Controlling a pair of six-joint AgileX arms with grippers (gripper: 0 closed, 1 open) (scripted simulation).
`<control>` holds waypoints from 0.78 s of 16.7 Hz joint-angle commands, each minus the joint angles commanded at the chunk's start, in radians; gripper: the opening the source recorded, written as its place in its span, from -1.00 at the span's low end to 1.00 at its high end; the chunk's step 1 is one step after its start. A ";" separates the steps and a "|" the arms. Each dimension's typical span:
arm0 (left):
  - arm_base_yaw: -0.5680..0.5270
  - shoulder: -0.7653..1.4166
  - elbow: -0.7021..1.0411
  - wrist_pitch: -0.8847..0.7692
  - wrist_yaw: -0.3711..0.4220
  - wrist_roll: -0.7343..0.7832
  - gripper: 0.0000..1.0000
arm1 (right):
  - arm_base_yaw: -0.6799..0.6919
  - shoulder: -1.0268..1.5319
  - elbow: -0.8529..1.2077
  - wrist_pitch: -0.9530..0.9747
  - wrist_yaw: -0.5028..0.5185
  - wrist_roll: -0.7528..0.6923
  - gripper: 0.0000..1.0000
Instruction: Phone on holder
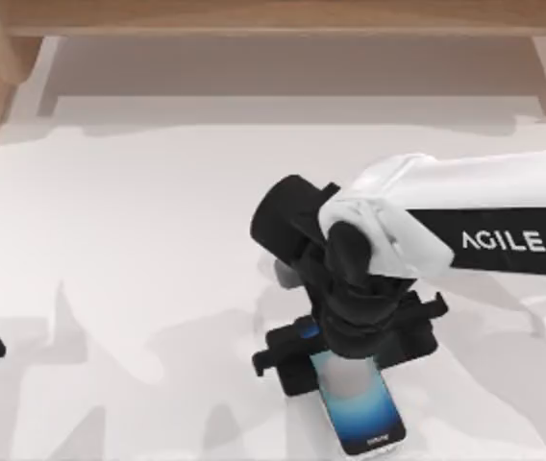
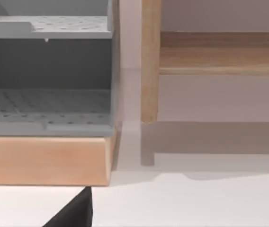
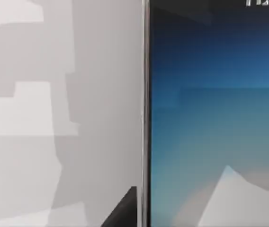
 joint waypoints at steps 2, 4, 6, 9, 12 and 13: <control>0.000 0.000 0.000 0.000 0.000 0.000 1.00 | -0.001 -0.014 0.013 -0.025 0.000 0.000 -1.00; 0.000 0.000 0.000 0.000 0.000 0.000 1.00 | -0.001 -0.018 0.016 -0.028 0.000 0.000 -1.00; 0.000 0.000 0.000 0.000 0.000 0.000 1.00 | -0.001 -0.013 0.014 -0.026 0.000 0.001 -1.00; 0.000 0.000 0.000 0.000 0.000 0.000 1.00 | -0.020 -0.036 0.031 -0.025 -0.005 -0.014 -1.00; 0.000 0.000 0.000 0.000 0.000 0.000 1.00 | -0.102 -0.123 0.028 -0.016 -0.023 -0.079 -1.00; 0.000 0.000 0.000 0.000 0.000 0.000 1.00 | -0.140 -0.161 0.018 -0.011 -0.031 -0.109 -1.00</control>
